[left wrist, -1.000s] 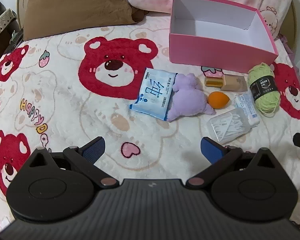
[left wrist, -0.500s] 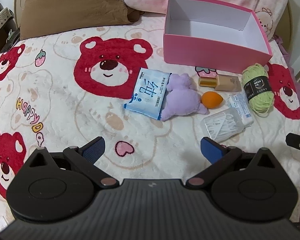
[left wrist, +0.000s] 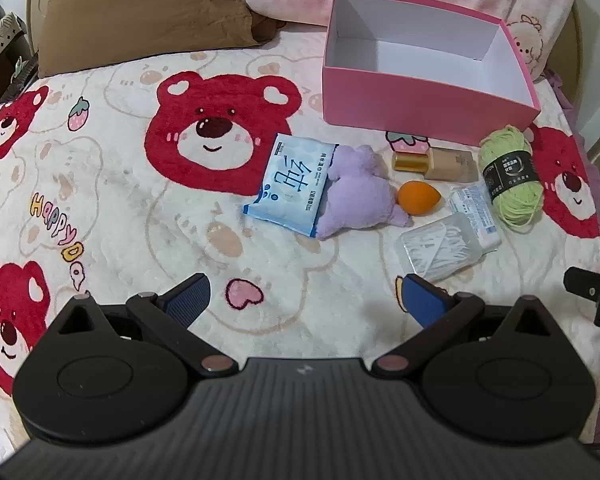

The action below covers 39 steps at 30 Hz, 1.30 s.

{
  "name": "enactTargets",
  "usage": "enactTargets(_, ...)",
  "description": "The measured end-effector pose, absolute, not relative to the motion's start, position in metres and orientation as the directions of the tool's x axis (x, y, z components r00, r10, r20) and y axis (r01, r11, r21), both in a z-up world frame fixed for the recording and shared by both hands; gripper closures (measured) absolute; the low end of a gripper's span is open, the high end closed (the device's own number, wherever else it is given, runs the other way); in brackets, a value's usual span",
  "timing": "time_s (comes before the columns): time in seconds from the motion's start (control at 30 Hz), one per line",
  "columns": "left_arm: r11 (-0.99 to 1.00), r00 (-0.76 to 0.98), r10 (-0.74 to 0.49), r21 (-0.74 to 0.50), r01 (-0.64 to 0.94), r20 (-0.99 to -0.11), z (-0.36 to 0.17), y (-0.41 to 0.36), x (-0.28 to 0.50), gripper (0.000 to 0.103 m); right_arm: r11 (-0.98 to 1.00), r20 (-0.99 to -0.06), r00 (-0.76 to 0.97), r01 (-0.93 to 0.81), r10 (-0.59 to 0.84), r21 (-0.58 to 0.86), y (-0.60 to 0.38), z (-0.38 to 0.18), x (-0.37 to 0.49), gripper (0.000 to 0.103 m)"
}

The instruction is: Organize objects

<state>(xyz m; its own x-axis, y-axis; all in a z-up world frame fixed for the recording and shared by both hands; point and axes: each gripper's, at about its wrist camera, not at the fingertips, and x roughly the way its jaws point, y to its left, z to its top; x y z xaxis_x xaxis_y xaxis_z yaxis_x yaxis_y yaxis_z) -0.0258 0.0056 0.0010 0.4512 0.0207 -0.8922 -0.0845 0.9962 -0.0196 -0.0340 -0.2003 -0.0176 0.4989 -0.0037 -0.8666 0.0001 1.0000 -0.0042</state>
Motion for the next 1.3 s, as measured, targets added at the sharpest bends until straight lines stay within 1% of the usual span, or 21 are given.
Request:
enactTargets(0.4,0.995,0.454,-0.005,-0.049,-0.085,-0.891,0.010,0.003,-0.026,0.000,1.000,-0.870,0.493,-0.001,-0.005,-0.006,-0.201,-0.018,-0.035,0.009)
enactTargets(0.5,0.996,0.463,0.004,-0.035,-0.076,-0.886,0.016,0.000,-0.025,0.000,0.999,-0.853,0.523,-0.031,0.005,-0.013,-0.199,-0.011,-0.036,0.009)
enactTargets(0.63,0.996,0.507,0.031,-0.016,-0.088,-0.861,0.037,-0.002,-0.019,0.000,0.994,-0.820,0.572,-0.095,0.009,-0.056,-0.196,0.002,-0.032,0.009)
enactTargets(0.73,0.997,0.522,-0.010,-0.050,-0.063,-0.853,0.051,-0.004,-0.013,0.000,0.991,-0.799,0.599,-0.131,0.052,-0.034,-0.198,0.018,-0.030,0.009)
enactTargets(0.83,0.995,0.519,-0.067,-0.094,-0.025,-0.852,0.056,-0.008,-0.005,0.000,0.979,-0.774,0.620,-0.204,0.128,-0.001,-0.200,0.033,-0.029,0.009)
enactTargets(0.87,0.995,0.516,-0.081,-0.103,-0.013,-0.853,0.056,-0.010,-0.003,0.003,0.972,-0.768,0.619,-0.232,0.164,0.020,-0.202,0.036,-0.029,0.009)
enactTargets(0.93,0.995,0.523,-0.093,-0.094,0.026,-0.847,0.055,-0.018,0.002,0.003,0.956,-0.763,0.610,-0.293,0.213,0.032,-0.200,0.037,-0.030,0.009)
enactTargets(1.07,0.997,0.536,-0.072,-0.044,0.066,-0.841,0.048,-0.032,0.013,0.003,0.929,-0.724,0.643,-0.369,0.251,-0.006,-0.191,0.032,-0.036,0.009)
enactTargets(1.2,0.994,0.550,-0.106,-0.071,0.085,-0.829,0.035,-0.039,0.029,0.003,0.887,-0.666,0.690,-0.452,0.284,-0.090,-0.183,0.019,-0.042,0.009)
enactTargets(1.27,0.992,0.553,-0.127,-0.091,0.091,-0.824,0.025,-0.040,0.035,0.003,0.873,-0.652,0.710,-0.464,0.266,-0.149,-0.177,0.008,-0.041,0.009)
enactTargets(1.3,0.991,0.551,-0.134,-0.101,0.090,-0.824,0.019,-0.040,0.038,0.003,0.867,-0.656,0.705,-0.475,0.270,-0.153,-0.176,0.003,-0.039,0.009)
